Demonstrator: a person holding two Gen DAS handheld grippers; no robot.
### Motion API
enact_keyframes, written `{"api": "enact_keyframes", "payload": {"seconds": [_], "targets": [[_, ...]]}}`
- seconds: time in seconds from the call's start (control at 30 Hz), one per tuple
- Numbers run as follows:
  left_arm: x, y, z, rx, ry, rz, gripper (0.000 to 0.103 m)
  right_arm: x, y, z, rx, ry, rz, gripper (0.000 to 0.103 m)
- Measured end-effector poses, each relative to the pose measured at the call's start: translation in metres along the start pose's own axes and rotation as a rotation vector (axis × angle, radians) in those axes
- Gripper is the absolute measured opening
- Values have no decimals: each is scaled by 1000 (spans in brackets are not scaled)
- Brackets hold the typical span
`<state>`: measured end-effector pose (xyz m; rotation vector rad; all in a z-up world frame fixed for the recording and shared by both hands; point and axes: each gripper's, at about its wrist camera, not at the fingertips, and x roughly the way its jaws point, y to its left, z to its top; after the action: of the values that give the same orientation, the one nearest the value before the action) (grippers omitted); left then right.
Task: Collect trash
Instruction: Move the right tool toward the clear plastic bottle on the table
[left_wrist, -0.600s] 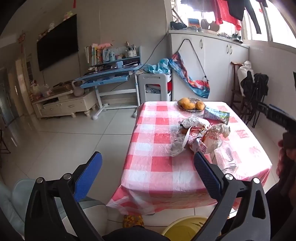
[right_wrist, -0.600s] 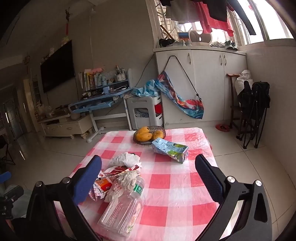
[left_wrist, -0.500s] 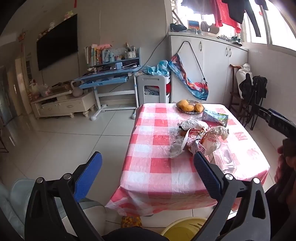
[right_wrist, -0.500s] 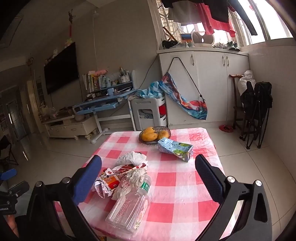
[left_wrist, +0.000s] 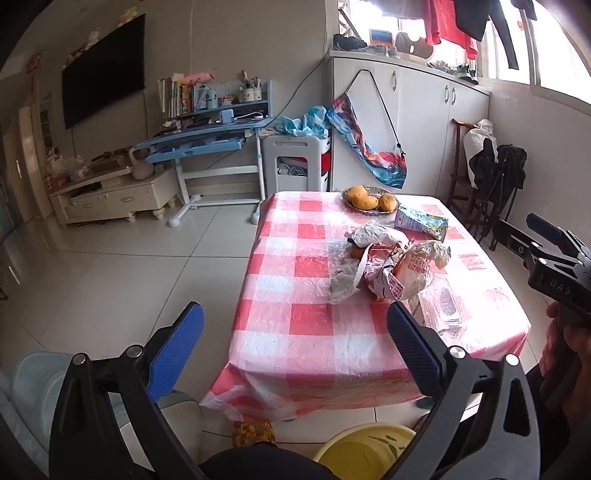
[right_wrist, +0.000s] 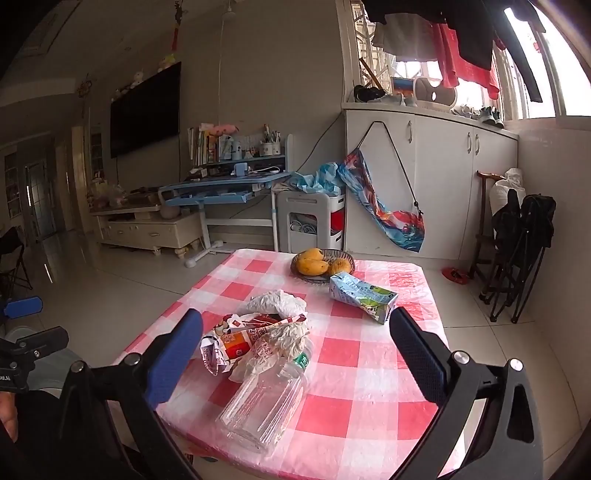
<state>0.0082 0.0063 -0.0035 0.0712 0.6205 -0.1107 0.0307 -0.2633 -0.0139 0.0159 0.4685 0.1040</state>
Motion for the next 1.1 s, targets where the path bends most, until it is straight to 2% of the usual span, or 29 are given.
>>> {"api": "enact_keyframes", "payload": {"seconds": [0.27, 1.1], "targets": [[6, -1, 1, 10, 30, -21, 96, 13, -10, -18, 15, 18, 5, 97], [16, -3, -1, 23, 71, -8, 96, 24, -4, -27, -23, 75, 16, 97]]}}
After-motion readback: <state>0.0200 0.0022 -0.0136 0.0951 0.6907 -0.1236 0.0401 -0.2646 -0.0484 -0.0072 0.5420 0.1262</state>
